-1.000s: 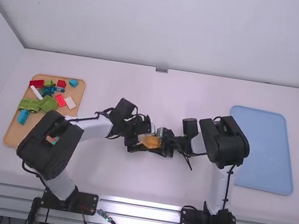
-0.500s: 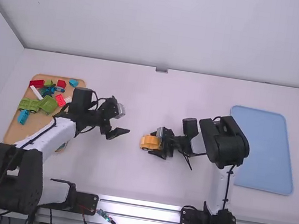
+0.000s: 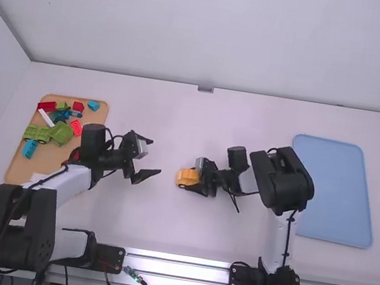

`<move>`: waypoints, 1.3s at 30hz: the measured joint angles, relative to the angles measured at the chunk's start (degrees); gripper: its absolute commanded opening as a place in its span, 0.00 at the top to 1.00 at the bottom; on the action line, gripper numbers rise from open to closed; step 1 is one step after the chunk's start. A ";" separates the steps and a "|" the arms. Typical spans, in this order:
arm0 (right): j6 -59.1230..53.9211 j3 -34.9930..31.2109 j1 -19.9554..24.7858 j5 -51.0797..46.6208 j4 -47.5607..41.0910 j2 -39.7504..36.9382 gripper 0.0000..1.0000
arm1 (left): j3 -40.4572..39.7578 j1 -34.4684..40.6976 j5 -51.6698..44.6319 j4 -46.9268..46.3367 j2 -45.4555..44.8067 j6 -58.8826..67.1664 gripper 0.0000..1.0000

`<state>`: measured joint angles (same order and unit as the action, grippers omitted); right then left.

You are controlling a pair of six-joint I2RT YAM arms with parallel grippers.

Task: Assemble lego blocks to make yellow taxi

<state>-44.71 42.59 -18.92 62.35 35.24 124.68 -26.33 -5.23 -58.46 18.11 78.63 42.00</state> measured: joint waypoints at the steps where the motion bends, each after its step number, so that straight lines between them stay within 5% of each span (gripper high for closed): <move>1: 1.07 0.04 1.27 -0.24 -0.96 -0.37 0.50 | 0.31 0.00 0.00 0.59 0.00 -0.59 0.01; 6: 3.30 -0.76 8.83 -3.43 -5.88 -6.82 0.53 | 1.05 0.00 0.00 0.87 0.00 -2.21 0.01; 11: 5.95 -2.54 18.60 -14.27 -15.10 -21.33 0.55 | 1.11 0.22 0.00 4.50 -0.02 -3.15 0.01; 20: 15.15 -5.46 35.60 -36.92 -20.79 -37.70 0.56 | 1.14 0.33 2.80 22.23 0.00 -16.04 0.01; 29: 21.62 -10.49 47.69 -46.16 -11.67 -36.17 0.55 | 1.16 0.42 8.98 28.09 -0.02 -27.69 0.01; 39: 26.53 -13.09 54.88 -48.92 0.98 -27.06 0.50 | 1.16 0.52 9.68 27.36 0.00 -29.64 0.01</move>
<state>-18.17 29.50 35.97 13.43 36.23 97.62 -25.17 -4.71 -48.77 45.47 78.63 12.36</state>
